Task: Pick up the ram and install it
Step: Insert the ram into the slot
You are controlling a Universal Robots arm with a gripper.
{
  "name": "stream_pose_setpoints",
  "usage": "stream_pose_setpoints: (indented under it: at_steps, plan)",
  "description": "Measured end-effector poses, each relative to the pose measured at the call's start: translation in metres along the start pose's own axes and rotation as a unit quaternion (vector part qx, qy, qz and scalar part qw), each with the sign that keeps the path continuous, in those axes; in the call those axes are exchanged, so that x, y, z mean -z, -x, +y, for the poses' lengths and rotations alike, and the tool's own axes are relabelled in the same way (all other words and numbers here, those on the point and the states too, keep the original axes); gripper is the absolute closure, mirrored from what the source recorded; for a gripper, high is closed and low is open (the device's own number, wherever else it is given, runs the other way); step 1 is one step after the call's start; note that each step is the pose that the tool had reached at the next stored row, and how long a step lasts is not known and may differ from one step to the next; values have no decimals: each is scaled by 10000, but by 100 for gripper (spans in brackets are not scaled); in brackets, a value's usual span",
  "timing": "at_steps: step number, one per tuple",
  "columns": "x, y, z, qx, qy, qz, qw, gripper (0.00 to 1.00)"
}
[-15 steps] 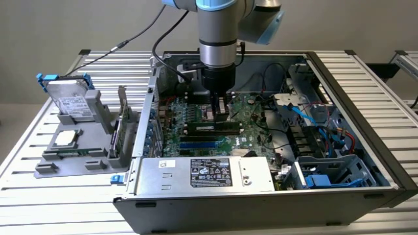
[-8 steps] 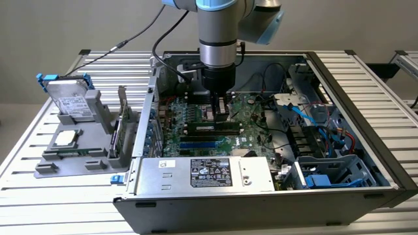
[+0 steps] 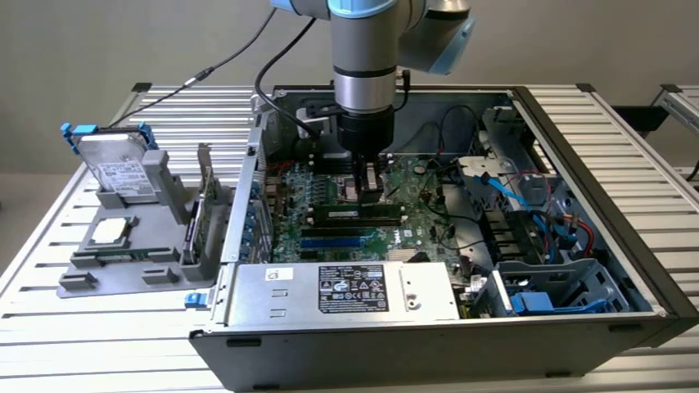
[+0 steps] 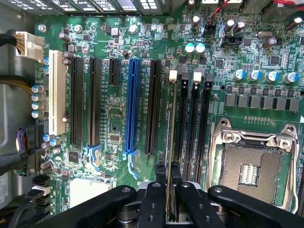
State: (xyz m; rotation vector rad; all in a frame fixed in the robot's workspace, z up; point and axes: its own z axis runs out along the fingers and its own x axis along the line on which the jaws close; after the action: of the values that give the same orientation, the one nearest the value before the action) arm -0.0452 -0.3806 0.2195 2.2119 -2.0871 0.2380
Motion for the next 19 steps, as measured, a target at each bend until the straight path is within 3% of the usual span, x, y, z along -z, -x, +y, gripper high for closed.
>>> stream_pose_setpoints:
  at_steps: [19]
  plan:
    - [-26, 6, 1, 1, 0, 1, 10000, 86]
